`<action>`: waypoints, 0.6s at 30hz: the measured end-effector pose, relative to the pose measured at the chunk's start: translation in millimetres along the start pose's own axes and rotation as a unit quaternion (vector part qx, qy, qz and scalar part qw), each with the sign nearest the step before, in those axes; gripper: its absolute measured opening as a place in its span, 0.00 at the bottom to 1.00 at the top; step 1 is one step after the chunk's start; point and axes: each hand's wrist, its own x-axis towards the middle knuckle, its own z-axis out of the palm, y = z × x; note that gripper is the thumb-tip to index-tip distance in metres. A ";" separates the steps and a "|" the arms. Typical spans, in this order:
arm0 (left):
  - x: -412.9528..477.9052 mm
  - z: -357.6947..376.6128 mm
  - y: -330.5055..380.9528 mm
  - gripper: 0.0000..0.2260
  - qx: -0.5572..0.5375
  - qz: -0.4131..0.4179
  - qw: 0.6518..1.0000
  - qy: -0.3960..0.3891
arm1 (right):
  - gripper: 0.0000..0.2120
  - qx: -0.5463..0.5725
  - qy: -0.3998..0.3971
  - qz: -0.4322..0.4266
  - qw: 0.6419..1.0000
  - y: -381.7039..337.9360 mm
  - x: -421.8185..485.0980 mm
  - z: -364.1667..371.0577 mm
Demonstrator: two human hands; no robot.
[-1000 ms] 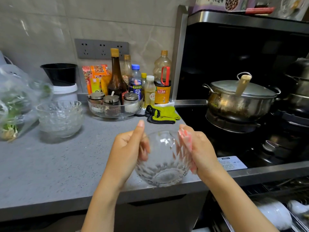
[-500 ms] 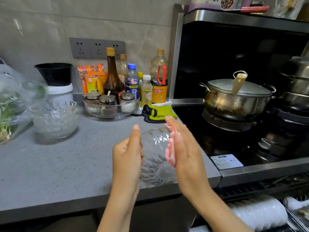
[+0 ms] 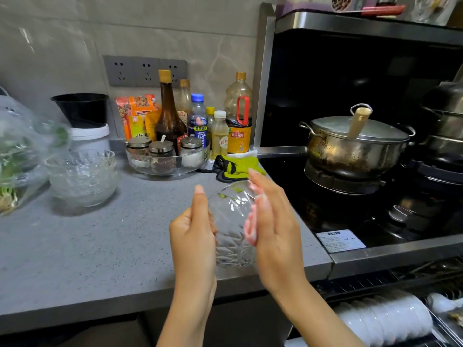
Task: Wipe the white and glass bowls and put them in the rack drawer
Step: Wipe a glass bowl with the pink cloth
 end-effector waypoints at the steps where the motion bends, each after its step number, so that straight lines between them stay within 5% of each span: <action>1: 0.8 0.0 -1.6 0.24 0.006 0.008 1.000 -0.012 | 0.20 -0.077 -0.003 -0.048 0.996 -0.3 -0.5 2.4; 4: -1.2 -0.4 -4.3 0.29 0.014 0.012 0.998 -0.054 | 0.19 -0.167 -0.003 -0.086 0.982 -7.4 6.1 5.2; 8: 0.3 -7.8 0.2 0.22 -0.014 -0.021 0.999 -0.048 | 0.18 0.068 -0.015 0.074 0.995 -3.5 21.3 -6.7; 11: 4.5 -12.9 4.8 0.16 -0.065 -0.044 0.995 -0.065 | 0.15 0.247 0.002 0.281 0.927 10.6 20.9 -10.5; 18: 14.2 -17.8 9.9 0.29 0.061 -0.046 0.991 -0.111 | 0.10 0.345 0.068 0.310 0.883 1.3 18.7 -18.9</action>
